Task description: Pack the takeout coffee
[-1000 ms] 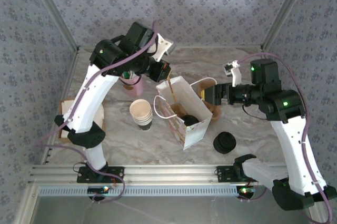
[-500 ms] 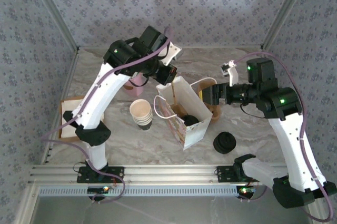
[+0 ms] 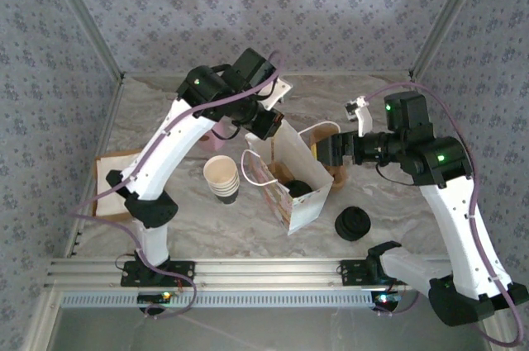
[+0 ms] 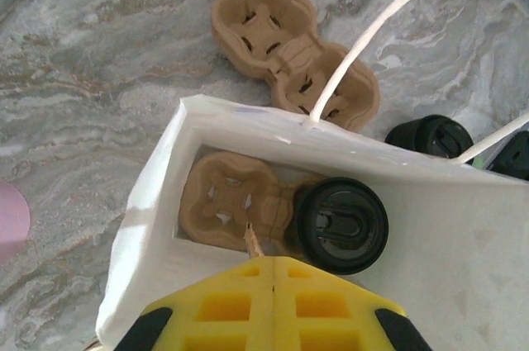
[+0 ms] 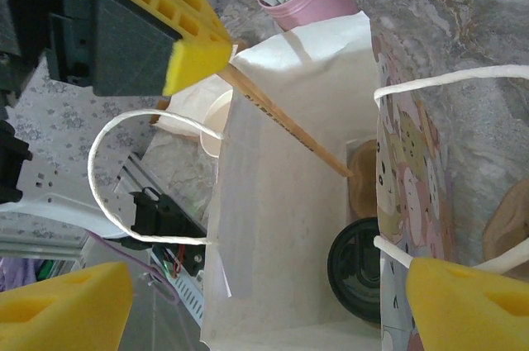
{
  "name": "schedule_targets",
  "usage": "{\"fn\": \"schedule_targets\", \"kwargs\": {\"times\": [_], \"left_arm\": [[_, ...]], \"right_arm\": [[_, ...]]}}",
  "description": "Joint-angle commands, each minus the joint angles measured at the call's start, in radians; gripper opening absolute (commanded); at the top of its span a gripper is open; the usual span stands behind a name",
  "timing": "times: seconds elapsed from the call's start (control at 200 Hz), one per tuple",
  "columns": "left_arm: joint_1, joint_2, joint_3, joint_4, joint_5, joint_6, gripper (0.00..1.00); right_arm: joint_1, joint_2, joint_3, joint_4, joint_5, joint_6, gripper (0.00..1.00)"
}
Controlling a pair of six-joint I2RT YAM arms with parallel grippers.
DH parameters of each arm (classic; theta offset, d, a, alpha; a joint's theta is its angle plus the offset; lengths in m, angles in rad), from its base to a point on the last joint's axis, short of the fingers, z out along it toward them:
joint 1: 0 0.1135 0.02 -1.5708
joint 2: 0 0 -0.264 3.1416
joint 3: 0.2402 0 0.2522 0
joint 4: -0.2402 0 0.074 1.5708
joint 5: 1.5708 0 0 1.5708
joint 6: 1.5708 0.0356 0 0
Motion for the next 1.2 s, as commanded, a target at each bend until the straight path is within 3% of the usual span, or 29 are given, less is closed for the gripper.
{"fn": "schedule_targets", "kwargs": {"times": [0.0,1.194], "left_arm": [[-0.01,0.015,-0.027,0.011,0.001,0.01,0.0],[-0.019,0.059,-0.251,0.112,-0.042,-0.034,0.0]], "right_arm": [[0.008,-0.006,-0.008,0.003,0.007,-0.015,0.88],[0.018,0.0,-0.015,0.008,0.012,-0.02,0.89]]}}
